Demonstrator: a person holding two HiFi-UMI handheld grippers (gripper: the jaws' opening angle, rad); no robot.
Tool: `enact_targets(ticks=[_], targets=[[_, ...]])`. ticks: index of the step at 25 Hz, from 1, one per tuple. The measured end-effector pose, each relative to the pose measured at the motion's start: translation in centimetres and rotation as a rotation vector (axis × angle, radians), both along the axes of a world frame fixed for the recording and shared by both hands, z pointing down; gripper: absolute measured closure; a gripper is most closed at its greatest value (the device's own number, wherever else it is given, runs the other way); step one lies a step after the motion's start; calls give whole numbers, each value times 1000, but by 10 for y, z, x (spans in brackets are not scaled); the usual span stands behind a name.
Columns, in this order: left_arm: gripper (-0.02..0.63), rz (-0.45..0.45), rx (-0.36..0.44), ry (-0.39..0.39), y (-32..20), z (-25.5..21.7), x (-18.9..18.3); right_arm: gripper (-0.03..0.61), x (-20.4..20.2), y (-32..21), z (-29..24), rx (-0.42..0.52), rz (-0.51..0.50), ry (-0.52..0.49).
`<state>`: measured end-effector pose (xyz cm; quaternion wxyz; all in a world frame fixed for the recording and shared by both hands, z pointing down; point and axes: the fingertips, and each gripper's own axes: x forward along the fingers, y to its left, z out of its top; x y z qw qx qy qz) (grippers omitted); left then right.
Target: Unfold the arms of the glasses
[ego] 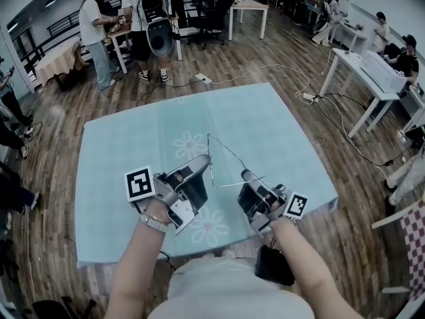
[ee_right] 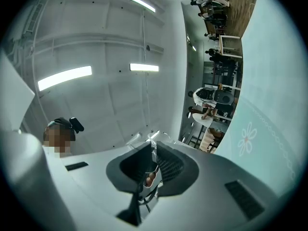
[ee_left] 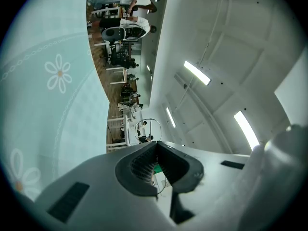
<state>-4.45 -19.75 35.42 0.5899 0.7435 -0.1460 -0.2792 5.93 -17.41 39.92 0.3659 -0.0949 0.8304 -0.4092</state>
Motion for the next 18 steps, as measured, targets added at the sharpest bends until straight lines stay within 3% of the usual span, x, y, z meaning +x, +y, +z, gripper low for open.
enact_targets(ticks=[7,18], targets=[[604,53,1,41,8,-5,7,540,22,1,-14,43,-6,-77],[603,92,6,53,11,-3,9,551,45,-13,-16,48,25,-90]])
